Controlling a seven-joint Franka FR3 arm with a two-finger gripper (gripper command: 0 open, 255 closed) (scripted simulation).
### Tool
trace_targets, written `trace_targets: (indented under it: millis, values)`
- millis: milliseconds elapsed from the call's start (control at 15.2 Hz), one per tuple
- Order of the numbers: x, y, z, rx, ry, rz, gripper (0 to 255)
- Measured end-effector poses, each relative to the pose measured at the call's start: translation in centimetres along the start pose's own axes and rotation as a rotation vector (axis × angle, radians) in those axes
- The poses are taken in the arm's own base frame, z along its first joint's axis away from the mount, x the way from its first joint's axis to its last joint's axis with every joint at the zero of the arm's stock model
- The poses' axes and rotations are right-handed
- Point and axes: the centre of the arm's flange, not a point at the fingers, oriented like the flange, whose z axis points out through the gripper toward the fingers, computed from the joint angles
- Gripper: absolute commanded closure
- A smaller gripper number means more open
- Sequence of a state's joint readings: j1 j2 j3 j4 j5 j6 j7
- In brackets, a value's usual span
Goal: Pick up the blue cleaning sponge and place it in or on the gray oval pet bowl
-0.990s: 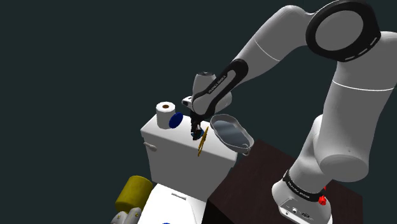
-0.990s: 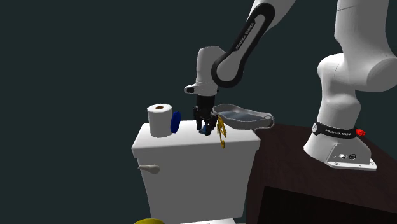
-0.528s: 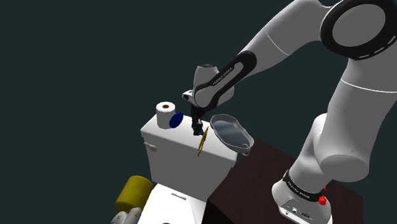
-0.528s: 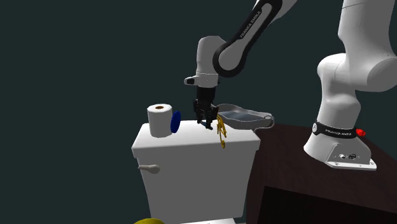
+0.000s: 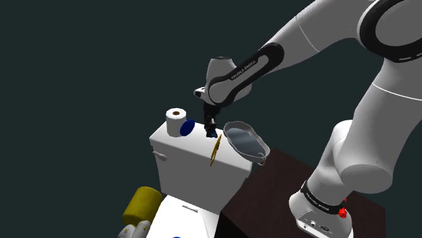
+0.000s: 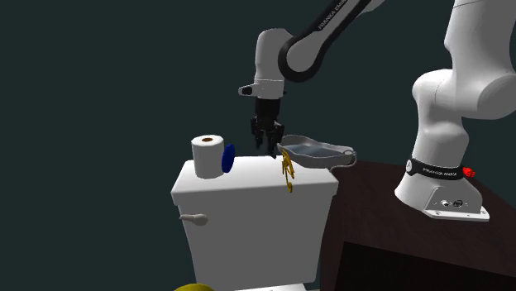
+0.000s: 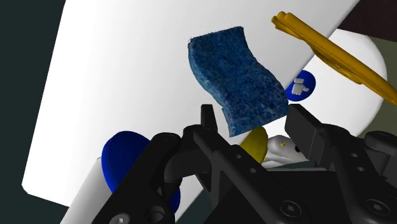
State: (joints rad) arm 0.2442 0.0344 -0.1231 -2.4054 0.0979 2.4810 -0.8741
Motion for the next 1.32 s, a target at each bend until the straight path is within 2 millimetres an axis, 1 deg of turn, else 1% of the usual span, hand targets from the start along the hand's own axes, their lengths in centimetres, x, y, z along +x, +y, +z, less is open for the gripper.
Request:
trace_targets:
  millis: [1122,1254,1320]
  values:
    - [0.6,-0.2,-8.8,0.000,0.000,0.000,255]
    - [-0.7,-0.8,-9.4,0.000,0.000,0.000,255]
    - [-1.9,-1.1,-9.7,0.000,-0.001,0.000,255]
